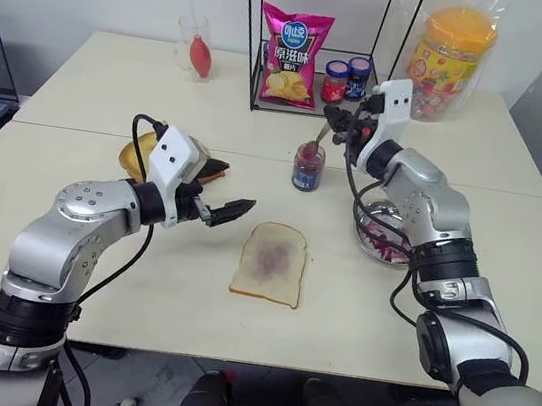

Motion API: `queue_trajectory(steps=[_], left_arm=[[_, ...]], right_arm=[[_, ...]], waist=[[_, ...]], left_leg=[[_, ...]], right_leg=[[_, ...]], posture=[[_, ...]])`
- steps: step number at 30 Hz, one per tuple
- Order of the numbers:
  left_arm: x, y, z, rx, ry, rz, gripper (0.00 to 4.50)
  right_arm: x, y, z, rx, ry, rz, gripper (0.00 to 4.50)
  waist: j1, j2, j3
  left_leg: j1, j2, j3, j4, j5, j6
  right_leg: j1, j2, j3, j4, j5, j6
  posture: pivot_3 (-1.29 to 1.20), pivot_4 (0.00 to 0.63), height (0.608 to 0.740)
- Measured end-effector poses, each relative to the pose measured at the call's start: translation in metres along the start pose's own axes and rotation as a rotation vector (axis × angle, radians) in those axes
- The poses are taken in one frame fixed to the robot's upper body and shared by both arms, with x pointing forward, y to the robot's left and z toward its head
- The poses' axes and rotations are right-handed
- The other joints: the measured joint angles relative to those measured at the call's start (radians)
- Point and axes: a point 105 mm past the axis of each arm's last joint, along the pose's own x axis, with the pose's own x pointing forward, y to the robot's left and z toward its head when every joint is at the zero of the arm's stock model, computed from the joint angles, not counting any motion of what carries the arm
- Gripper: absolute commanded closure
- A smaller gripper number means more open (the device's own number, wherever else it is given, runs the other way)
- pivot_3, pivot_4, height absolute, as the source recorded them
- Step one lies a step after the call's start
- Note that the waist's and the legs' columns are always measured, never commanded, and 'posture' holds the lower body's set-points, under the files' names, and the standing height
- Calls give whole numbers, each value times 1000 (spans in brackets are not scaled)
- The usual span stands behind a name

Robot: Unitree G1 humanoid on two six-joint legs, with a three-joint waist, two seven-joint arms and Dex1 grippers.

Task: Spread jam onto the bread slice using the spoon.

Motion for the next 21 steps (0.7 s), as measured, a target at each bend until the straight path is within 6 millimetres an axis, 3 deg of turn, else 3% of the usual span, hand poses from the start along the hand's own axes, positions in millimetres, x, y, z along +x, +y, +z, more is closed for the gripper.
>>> queue_trajectory(steps=[8, 12, 21], left_arm=[[0, 1, 2, 1, 0, 11, 0], [1, 1, 5, 8, -6, 11, 0], [2, 2, 8, 17, -11, 18, 0]], right_arm=[[5, -1, -7, -89, 13, 8, 4438], [10, -2, -19, -64, 62, 5, 4438], [20, 4, -26, -60, 130, 11, 4438]], waist=[[-4, 0, 0], [-4, 0, 0], [-5, 0, 0]], left_leg=[[3, 0, 0, 0, 0, 0], [4, 0, 0, 1, 1, -1], [4, 0, 0, 0, 1, -1]], right_leg=[[-2, 0, 0, 10, -1, -1], [-2, 0, 1, 10, -1, -1], [-1, 0, 1, 10, -1, -1]], posture=[[0, 150, 740], [0, 150, 740], [0, 150, 740]])
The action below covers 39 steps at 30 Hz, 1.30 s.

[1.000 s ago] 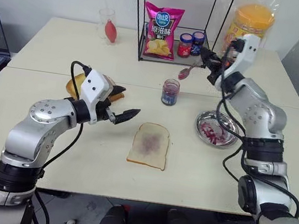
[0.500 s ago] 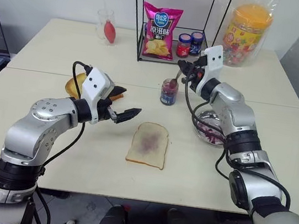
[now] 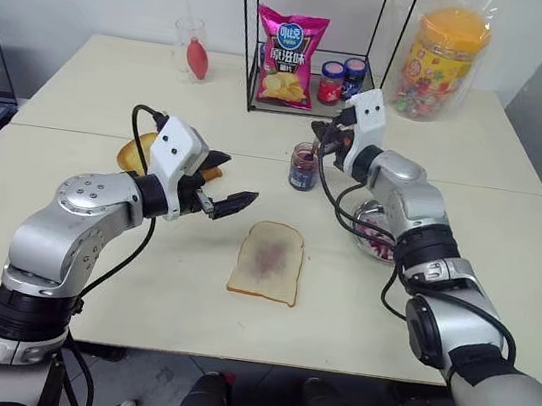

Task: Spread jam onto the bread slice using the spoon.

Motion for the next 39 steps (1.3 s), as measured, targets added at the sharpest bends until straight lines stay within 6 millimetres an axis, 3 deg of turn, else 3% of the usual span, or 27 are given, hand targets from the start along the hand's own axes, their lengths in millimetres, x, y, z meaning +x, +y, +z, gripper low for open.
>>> queue_trajectory(steps=[9, 19, 39], left_arm=[[0, 2, -1, 3, 3, 8, 0], [1, 4, -2, 12, -8, 19, 0], [2, 10, -8, 11, -9, 31, 0]], right_arm=[[2, 0, -13, 112, 57, -11, 4438], [0, -8, 1, 415, 27, -34, 4438], [-4, -16, 1, 491, 16, -62, 4438]], waist=[[0, 0, 0], [0, 0, 0], [-1, 0, 0]], left_leg=[[0, 0, 0, 0, 0, 0], [0, 0, 0, 0, 0, 0], [0, 0, 0, 0, 0, 0]], right_leg=[[0, 0, 0, 0, 0, 0], [0, 0, 0, 0, 0, 0], [0, 0, 0, 0, 0, 0]], posture=[[0, 150, 740], [0, 150, 740], [0, 150, 740]])
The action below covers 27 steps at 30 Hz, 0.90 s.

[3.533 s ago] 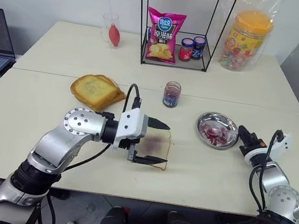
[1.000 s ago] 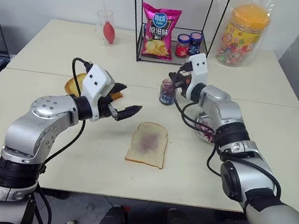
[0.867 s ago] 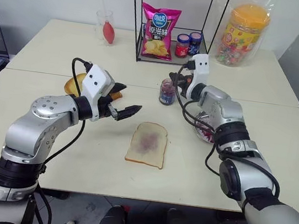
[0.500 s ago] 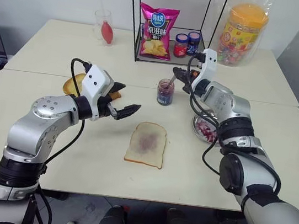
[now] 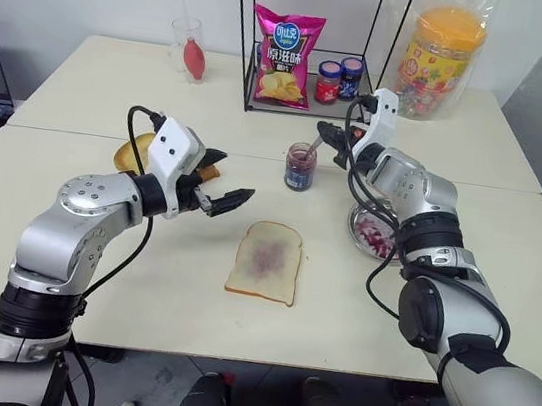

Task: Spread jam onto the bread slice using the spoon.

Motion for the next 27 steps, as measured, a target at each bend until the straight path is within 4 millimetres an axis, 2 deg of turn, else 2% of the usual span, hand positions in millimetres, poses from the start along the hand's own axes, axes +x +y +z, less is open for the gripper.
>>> queue_trajectory(steps=[7, 27], left_arm=[[1, -1, 0, 5, 2, -8, 0], [4, -2, 2, 9, -4, -13, 0]], right_arm=[[-3, -4, 11, 67, -46, -13, 4438], [-4, -4, 12, 87, -46, -11, 4438]], waist=[[0, 0, 0], [0, 0, 0]], left_leg=[[0, 0, 0, 0, 0, 0], [0, 0, 0, 0, 0, 0]], right_leg=[[0, 0, 0, 0, 0, 0], [0, 0, 0, 0, 0, 0]], posture=[[0, 150, 740], [0, 150, 740]])
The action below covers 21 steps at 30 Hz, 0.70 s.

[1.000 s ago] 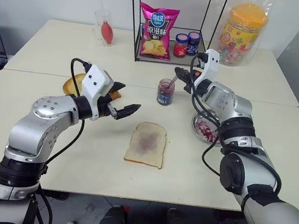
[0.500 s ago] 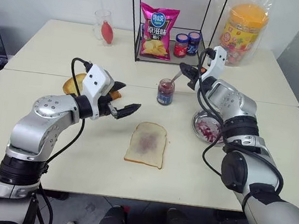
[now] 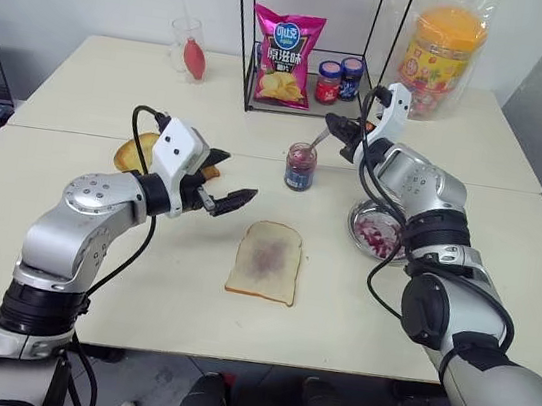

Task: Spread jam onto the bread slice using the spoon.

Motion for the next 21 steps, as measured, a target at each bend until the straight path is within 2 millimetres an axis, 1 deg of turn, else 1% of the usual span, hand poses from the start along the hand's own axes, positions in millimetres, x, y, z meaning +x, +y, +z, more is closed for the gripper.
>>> queue_trajectory(steps=[5, 8, 10, 15, 21], left_arm=[[0, 0, 0, 1, -1, 1, 0], [0, 0, 1, 1, -1, 0, 0], [0, 0, 1, 1, -1, 0, 0], [0, 0, 1, 1, -1, -1, 0], [1, -1, 0, 2, 2, -6, 0]], right_arm=[[1, 7, 7, -140, -31, 12, 4438], [4, 11, 2, -248, -20, 18, 4438], [5, 10, -3, -286, -9, 13, 4438], [6, 11, -6, -298, -10, 16, 4438], [8, 7, -21, -245, 48, 7, 4438]], waist=[[0, 0, 0], [0, 0, 0], [0, 0, 0], [0, 0, 0], [0, 0, 0]], left_leg=[[0, 0, 0, 0, 0, 0], [0, 0, 0, 0, 0, 0], [0, 0, 0, 0, 0, 0], [0, 0, 0, 0, 0, 0], [0, 0, 0, 0, 0, 0]], right_leg=[[0, 0, 0, 0, 0, 0], [0, 0, 0, 0, 0, 0], [0, 0, 0, 0, 0, 0], [0, 0, 0, 0, 0, 0], [0, 0, 0, 0, 0, 0]], posture=[[0, 150, 740], [0, 150, 740], [0, 150, 740], [0, 150, 740], [0, 150, 740]])
